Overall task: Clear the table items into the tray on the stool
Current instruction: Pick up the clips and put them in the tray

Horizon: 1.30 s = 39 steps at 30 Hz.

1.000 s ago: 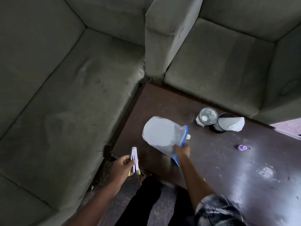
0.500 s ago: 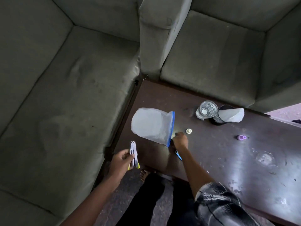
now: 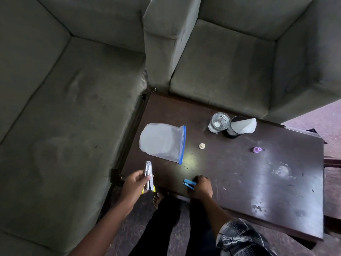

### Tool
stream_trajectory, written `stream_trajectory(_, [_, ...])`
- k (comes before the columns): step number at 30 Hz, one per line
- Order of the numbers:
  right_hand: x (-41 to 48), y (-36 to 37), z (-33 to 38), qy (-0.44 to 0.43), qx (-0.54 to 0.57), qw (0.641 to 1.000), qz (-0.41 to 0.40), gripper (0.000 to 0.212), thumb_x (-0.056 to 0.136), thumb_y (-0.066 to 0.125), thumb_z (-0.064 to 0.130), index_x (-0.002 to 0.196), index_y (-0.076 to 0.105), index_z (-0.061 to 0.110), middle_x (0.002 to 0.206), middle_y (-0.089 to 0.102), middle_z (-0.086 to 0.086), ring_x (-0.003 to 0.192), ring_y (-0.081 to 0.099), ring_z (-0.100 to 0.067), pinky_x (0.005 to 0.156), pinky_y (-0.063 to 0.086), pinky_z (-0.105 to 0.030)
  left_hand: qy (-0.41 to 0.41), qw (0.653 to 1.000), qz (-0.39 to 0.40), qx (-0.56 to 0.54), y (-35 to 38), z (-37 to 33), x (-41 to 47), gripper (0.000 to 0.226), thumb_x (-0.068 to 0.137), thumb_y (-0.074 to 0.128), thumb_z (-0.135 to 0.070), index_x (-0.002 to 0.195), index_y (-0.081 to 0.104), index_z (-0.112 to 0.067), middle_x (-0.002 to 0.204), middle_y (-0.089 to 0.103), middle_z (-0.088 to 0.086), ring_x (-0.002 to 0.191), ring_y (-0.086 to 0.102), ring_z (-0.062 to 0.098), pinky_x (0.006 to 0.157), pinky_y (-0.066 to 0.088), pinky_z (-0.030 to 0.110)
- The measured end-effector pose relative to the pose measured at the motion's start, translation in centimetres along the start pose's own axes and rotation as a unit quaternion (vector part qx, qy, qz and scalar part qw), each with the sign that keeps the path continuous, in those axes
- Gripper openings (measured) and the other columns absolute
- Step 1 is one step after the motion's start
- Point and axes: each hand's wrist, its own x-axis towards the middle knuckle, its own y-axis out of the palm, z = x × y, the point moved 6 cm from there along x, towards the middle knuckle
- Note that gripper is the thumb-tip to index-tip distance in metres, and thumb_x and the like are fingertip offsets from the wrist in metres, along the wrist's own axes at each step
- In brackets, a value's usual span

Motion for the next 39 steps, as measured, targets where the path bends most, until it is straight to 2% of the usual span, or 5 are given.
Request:
stream_trajectory(11, [0.8,1.8,0.4,-0.067,-0.048,0.997,-0.009,0.032,0.087,0.053,0.018,0.119,0.053,0.017,0.124,0.046,-0.011,0.114,0.049,-0.032,0.086,0.046,-0.039,0.007,1.000,-0.001,0.001,0.4,1.8,0.1,0.021,0.089,0.058,-0.008,0.110,0.060,-0.008,0.100,0.068,0.012,0.081,0.063,0.018,0.052,0.054,0.016])
stream_trajectory(18, [-6.8,-6.6,0.8,-0.063,0.182,0.980,-0.049,0.024,0.071,0.073,0.023,0.076,0.052,0.012,0.072,0.056,-0.004,0.064,0.050,-0.017,0.052,0.032,-0.025,0.016,0.997,0.073,0.013,4.7,-1.9,-3.4,0.016,0.090,0.054,-0.006,0.105,0.058,-0.011,0.079,0.068,-0.003,0.068,0.059,0.007,0.052,0.049,0.018])
stream_trajectory(21, [-11.2,-10.3,-0.2,-0.059,0.340,0.936,-0.064,0.028,0.070,0.078,0.011,0.075,0.051,0.007,0.061,0.054,-0.002,0.042,0.050,0.000,0.040,0.035,-0.010,0.032,0.994,0.106,0.020,7.5,-3.9,-5.8,0.012,0.090,0.056,-0.009,0.100,0.060,-0.014,0.067,0.071,-0.012,0.063,0.062,0.005,0.049,0.048,0.017])
stream_trajectory(26, [-18.2,-15.9,-4.0,-0.066,0.565,0.822,-0.025,0.029,0.072,0.076,0.003,0.079,0.048,0.006,0.065,0.059,-0.013,0.041,0.057,-0.010,0.043,0.049,-0.021,0.067,0.979,0.184,0.055,13.3,-5.6,-12.1,0.008,0.093,0.052,-0.022,0.099,0.058,-0.023,0.088,0.075,-0.003,0.074,0.062,0.011,0.059,0.042,0.022])
stream_trajectory(39, [-28.2,-26.5,-30.1,-0.073,0.717,0.681,-0.128,0.028,0.075,0.065,-0.011,0.079,0.043,0.005,0.065,0.065,-0.012,0.051,0.067,-0.023,0.047,0.055,-0.027,0.097,0.912,0.386,0.097,36.9,1.6,-30.8,0.028,0.091,0.053,-0.008,0.118,0.052,-0.015,0.103,0.073,0.006,0.087,0.070,0.024,0.065,0.056,0.029])
